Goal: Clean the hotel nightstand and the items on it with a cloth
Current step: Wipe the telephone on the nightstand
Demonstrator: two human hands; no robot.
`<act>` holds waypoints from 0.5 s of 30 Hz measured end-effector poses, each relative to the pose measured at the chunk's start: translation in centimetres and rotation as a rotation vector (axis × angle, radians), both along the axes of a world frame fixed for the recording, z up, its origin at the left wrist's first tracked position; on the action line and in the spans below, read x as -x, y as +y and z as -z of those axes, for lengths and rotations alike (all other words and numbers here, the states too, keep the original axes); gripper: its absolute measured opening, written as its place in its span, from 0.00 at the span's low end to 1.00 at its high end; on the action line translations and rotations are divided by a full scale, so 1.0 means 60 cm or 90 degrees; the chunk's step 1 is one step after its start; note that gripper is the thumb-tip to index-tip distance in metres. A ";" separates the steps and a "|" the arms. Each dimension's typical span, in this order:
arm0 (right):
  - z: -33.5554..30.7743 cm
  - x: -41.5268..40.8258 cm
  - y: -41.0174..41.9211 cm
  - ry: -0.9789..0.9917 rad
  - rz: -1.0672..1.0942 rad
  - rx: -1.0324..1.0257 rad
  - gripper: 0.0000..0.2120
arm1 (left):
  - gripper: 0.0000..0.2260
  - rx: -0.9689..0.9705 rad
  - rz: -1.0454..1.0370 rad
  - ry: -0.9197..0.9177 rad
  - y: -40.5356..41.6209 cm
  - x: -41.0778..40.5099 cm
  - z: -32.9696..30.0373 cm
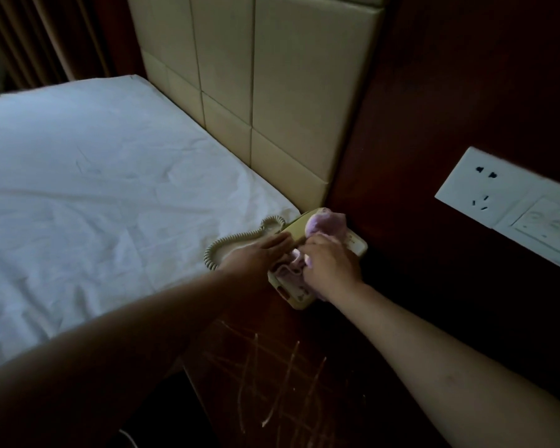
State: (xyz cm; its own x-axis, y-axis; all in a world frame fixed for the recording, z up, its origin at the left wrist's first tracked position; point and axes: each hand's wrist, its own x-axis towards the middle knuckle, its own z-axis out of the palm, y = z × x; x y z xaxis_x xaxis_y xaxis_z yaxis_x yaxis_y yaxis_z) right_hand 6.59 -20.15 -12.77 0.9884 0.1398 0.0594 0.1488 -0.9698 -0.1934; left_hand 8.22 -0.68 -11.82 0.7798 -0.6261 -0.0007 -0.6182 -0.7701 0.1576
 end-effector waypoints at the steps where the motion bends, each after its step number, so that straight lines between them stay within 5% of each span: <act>1: -0.001 0.007 0.015 -0.011 -0.008 -0.012 0.12 | 0.32 0.002 -0.004 0.014 -0.001 -0.006 0.000; 8: 0.024 0.074 0.121 -0.090 -0.161 0.351 0.15 | 0.38 -0.030 0.032 0.051 0.013 -0.029 0.014; 15: 0.006 0.112 0.086 -0.021 -0.226 0.340 0.17 | 0.44 -0.068 -0.017 0.034 -0.007 0.010 0.009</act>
State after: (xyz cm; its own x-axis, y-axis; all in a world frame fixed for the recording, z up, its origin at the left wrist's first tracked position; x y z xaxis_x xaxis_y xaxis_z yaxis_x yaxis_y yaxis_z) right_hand -0.13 -15.02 -13.11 0.8754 0.4770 -0.0786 0.4759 -0.8220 0.3127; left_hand 7.64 -1.10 -12.37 0.7937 -0.5986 -0.1085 -0.5895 -0.8008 0.1057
